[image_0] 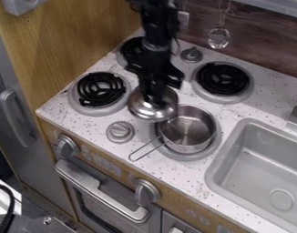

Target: Pick the silver lid from the left burner and cover the silver pot on the right burner

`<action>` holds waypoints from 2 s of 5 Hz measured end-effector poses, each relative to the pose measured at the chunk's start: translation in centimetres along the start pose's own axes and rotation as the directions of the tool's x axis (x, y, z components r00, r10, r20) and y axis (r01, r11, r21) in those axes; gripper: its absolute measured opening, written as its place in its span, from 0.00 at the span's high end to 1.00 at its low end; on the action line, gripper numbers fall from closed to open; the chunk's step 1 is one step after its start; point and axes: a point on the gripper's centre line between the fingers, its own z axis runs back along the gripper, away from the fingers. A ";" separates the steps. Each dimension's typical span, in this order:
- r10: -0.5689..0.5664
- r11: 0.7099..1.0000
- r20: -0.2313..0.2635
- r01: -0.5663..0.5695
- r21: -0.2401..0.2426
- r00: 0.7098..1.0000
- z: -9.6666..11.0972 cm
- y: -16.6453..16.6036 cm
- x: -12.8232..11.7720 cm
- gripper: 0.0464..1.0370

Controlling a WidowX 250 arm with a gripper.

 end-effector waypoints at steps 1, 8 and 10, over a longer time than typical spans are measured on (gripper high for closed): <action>-0.041 0.999 0.009 0.041 0.000 0.999 0.6 -2.5 -1.3 0.78; -0.146 0.989 -0.025 0.146 0.007 0.989 -0.6 -6.8 -1.6 0.12; -0.122 0.992 0.038 0.123 -0.034 0.992 2.5 -7.0 -1.7 0.04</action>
